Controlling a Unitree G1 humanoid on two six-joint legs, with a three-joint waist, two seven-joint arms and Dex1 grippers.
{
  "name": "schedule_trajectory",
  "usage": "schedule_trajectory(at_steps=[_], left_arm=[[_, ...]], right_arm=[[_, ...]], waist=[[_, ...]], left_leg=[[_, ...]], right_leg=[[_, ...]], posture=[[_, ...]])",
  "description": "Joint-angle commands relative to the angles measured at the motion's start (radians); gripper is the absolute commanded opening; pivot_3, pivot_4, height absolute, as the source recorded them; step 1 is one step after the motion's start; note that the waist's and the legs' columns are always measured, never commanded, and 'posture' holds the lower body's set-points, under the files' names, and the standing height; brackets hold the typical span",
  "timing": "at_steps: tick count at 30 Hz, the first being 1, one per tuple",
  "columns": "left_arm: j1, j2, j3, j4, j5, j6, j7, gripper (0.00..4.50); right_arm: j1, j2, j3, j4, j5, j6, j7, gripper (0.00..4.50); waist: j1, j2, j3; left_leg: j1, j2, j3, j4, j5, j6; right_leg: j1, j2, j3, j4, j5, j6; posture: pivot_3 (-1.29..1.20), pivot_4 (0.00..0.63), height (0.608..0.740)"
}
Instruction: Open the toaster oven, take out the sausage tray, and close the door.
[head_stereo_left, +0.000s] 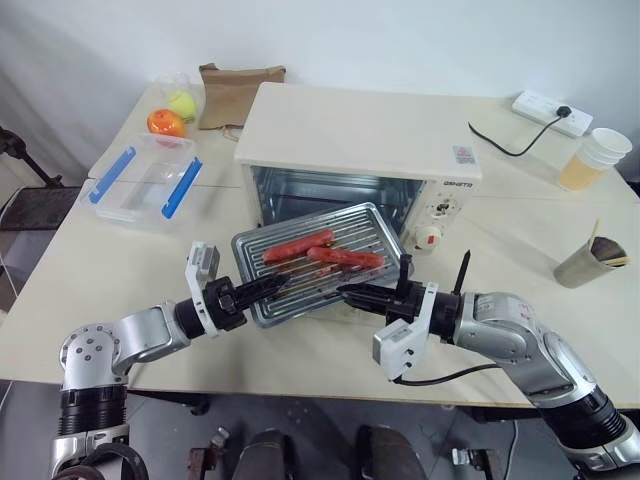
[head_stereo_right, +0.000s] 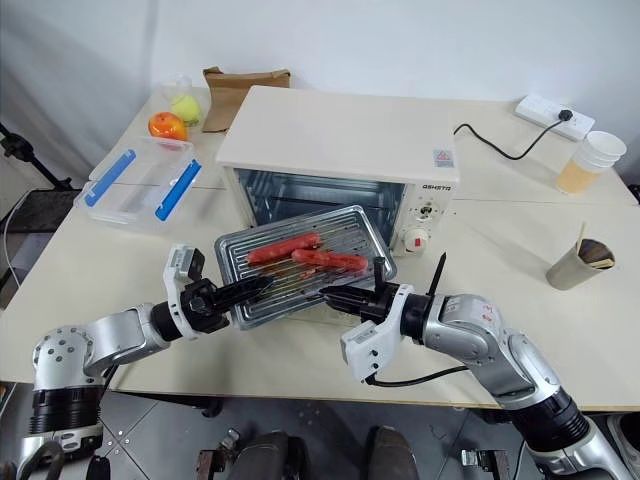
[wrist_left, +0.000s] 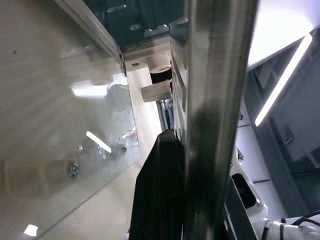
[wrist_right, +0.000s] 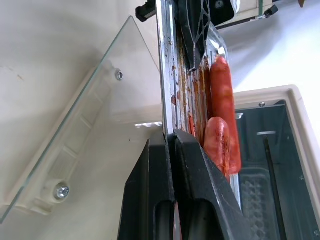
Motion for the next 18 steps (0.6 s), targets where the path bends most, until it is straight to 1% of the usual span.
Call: schedule_trajectory(at_steps=[1,2,3,5,6,9,11,13,18], left_arm=[[0.012,0.04,-0.029,0.006,-0.12,-0.034,0.049,0.02],[0.017,0.05,-0.041,0.009,-0.149,-0.044,0.067,0.0],[0.021,0.057,-0.049,0.011,-0.168,-0.055,0.083,0.0],[0.03,0.06,-0.045,0.023,-0.182,-0.059,0.097,0.0],[0.033,0.057,-0.039,0.033,-0.183,-0.056,0.101,0.0],[0.067,0.058,0.041,0.059,-0.183,-0.035,0.061,0.0],[0.115,0.083,0.094,0.074,-0.183,0.001,-0.001,0.0],[0.18,0.112,0.141,0.075,-0.183,0.03,-0.058,0.0],[0.357,0.149,0.247,0.038,-0.183,0.059,-0.204,0.0]], right_arm=[[0.0,0.003,-0.028,-0.026,0.102,0.036,0.023,0.0],[0.001,0.005,-0.031,-0.03,0.117,0.046,0.029,0.53],[-0.002,0.001,-0.032,-0.033,0.127,0.049,0.037,0.73],[0.003,-0.01,-0.042,-0.045,0.163,0.066,0.053,1.28],[0.007,-0.014,-0.05,-0.052,0.186,0.079,0.062,1.7],[0.082,-0.047,-0.111,-0.115,0.419,0.209,0.138,2.64],[0.136,-0.081,-0.161,-0.152,0.611,0.288,0.209,3.31],[0.164,-0.104,-0.206,-0.162,0.725,0.309,0.26,3.31],[0.212,-0.121,-0.308,-0.113,0.868,0.386,0.313,3.31]], waist=[[0.0,0.0,0.0],[0.0,0.0,0.0],[-0.001,0.0,0.0],[-0.001,0.0,0.0],[-0.001,0.0,0.0],[0.002,0.0,0.0],[0.002,0.0,0.0],[-0.003,0.0,0.0],[-0.006,0.0,0.0]], left_leg=[[0.0,0.0,0.0,0.0,0.0,0.0],[0.0,0.0,0.0,0.0,0.0,0.0],[0.0,0.0,0.0,0.0,0.0,0.0],[0.0,0.0,0.0,0.0,0.0,0.0],[0.0,0.0,0.0,0.0,0.0,0.0],[0.0,0.0,0.0,0.0,0.0,0.0],[0.0,-0.001,-0.001,-0.001,0.0,0.0],[0.0,-0.001,0.0,-0.001,0.0,0.0],[0.001,0.001,0.002,-0.002,0.0,0.001]], right_leg=[[0.0,0.0,0.0,0.0,0.0,0.0],[0.0,0.0,0.0,0.0,0.0,0.0],[0.0,0.0,0.001,0.0,0.0,0.0],[0.0,0.0,0.001,0.0,0.0,0.0],[0.0,0.0,0.001,0.0,0.0,0.0],[0.0,0.0,0.0,0.0,0.0,0.0],[0.0,0.0,0.0,0.0,0.0,0.0],[0.0,0.0,0.0,-0.001,0.0,0.0],[0.0,0.001,0.002,-0.001,-0.001,-0.002]], posture=[[0.0,0.15,0.74],[0.0,0.15,0.74],[0.0,0.15,0.74],[0.0,0.15,0.74],[0.0,0.15,0.74],[0.0,0.15,0.74],[0.0,0.15,0.74],[0.0,0.15,0.74],[0.0,0.15,0.74]])
